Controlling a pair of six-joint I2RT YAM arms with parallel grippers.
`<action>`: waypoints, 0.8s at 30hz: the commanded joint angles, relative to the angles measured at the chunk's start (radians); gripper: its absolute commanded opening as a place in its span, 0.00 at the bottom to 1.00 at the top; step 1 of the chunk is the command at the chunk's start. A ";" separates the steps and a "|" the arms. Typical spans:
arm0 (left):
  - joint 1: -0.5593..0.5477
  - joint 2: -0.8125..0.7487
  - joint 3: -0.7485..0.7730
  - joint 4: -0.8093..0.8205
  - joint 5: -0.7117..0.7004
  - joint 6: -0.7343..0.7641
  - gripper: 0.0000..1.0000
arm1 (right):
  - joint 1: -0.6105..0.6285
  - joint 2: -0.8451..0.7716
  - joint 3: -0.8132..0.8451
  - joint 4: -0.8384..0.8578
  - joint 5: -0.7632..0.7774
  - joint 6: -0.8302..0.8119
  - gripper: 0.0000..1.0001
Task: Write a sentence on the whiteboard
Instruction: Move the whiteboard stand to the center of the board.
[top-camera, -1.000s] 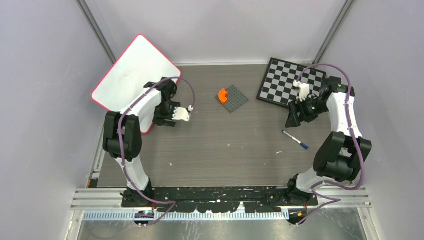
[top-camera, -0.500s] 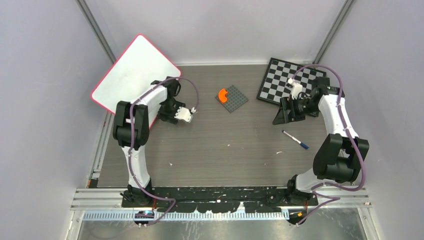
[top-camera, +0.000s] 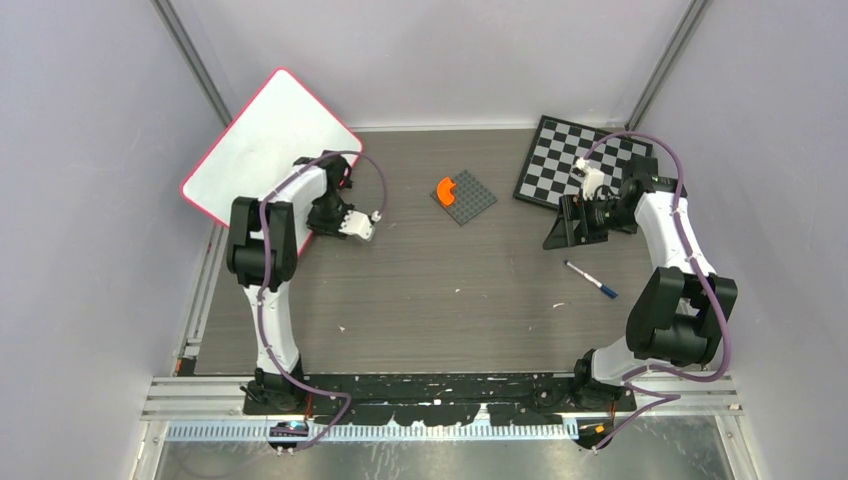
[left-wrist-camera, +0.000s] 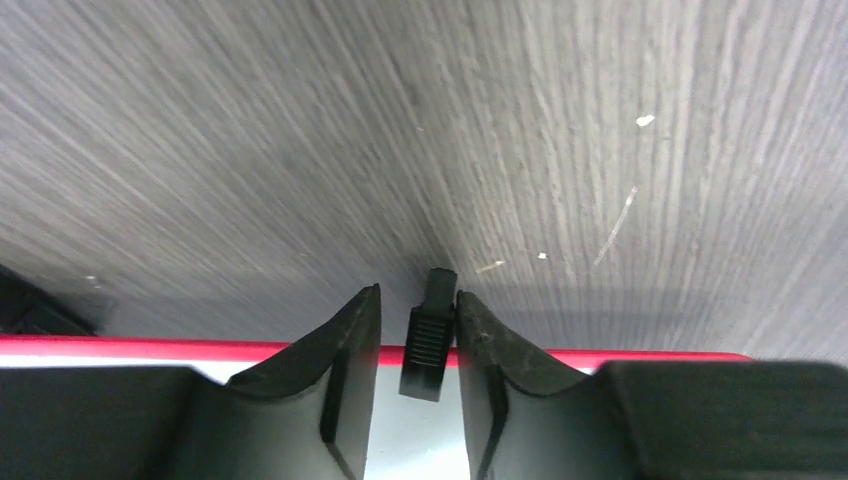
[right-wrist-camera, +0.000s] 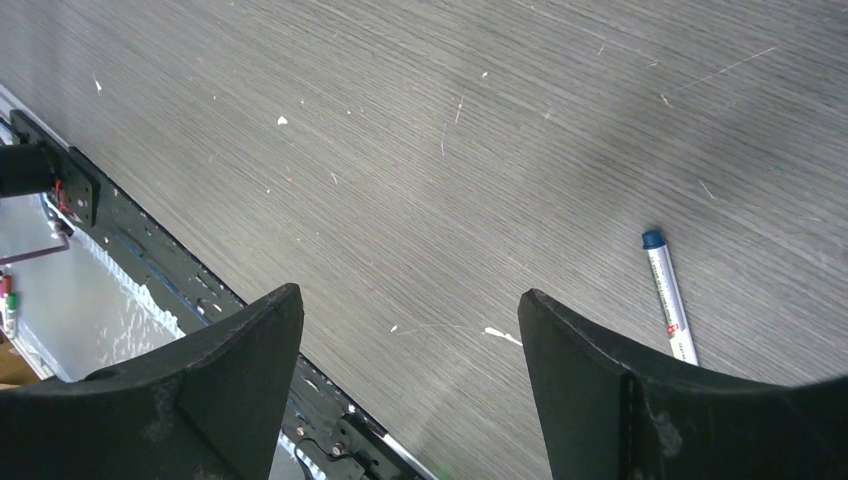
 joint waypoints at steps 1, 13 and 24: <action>0.013 -0.001 0.015 -0.032 -0.042 0.027 0.29 | -0.001 -0.023 0.005 0.034 -0.034 0.014 0.83; -0.117 -0.098 -0.125 -0.011 -0.086 0.035 0.00 | -0.002 -0.033 0.014 0.035 -0.042 0.021 0.83; -0.368 -0.212 -0.274 -0.072 -0.118 -0.117 0.00 | -0.014 -0.051 0.006 0.038 -0.044 0.049 0.83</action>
